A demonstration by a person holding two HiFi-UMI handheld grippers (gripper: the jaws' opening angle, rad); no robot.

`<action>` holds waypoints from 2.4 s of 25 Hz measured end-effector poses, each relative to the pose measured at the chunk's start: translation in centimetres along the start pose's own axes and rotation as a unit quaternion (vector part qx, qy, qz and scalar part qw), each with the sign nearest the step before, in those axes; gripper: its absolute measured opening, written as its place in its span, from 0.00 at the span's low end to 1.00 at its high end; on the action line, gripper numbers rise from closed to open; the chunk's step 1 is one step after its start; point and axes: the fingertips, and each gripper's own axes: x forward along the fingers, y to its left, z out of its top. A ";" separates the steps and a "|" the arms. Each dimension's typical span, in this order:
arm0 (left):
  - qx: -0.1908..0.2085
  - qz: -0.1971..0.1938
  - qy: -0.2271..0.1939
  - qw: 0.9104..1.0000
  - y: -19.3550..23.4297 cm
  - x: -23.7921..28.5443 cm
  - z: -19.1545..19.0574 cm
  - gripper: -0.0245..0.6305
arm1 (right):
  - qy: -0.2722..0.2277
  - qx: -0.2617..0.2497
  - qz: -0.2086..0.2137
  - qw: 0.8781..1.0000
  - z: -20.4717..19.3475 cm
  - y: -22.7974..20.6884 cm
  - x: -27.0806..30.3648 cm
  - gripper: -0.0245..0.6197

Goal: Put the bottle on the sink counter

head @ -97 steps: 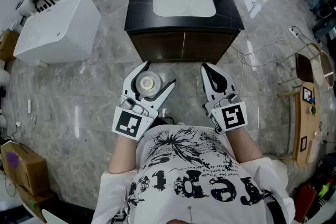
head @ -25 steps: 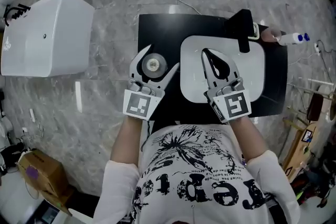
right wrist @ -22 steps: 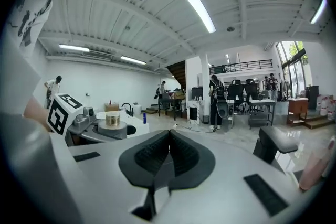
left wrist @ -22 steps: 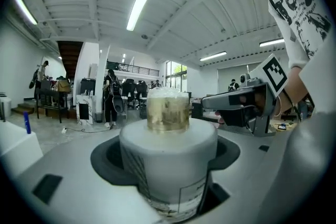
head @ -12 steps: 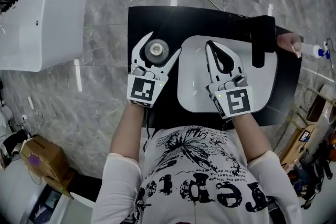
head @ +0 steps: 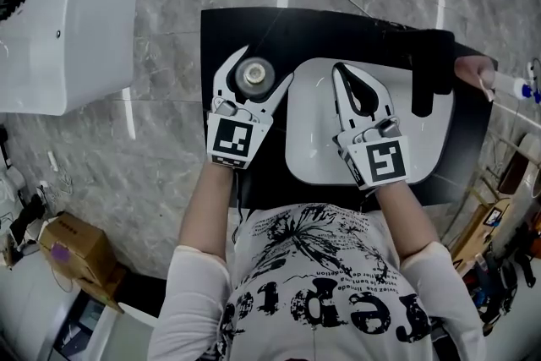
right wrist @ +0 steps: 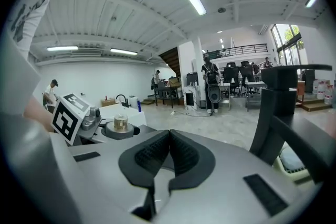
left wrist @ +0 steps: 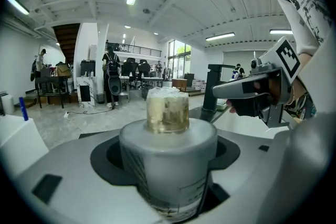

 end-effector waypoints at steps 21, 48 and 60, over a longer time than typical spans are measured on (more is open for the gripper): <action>0.002 -0.010 0.026 1.000 -0.5 -0.8 -1.4 0.57 | 0.021 -0.002 -0.001 1.000 -1.1 0.7 -0.9 0.06; -0.011 0.010 -0.091 0.996 -3.3 -16.0 10.3 0.30 | -0.033 -0.034 -0.033 0.998 7.1 6.7 -10.4 0.06; 0.039 0.004 -0.135 0.990 -5.8 -26.8 15.3 0.06 | -0.090 -0.063 -0.044 0.993 12.6 13.1 -17.4 0.06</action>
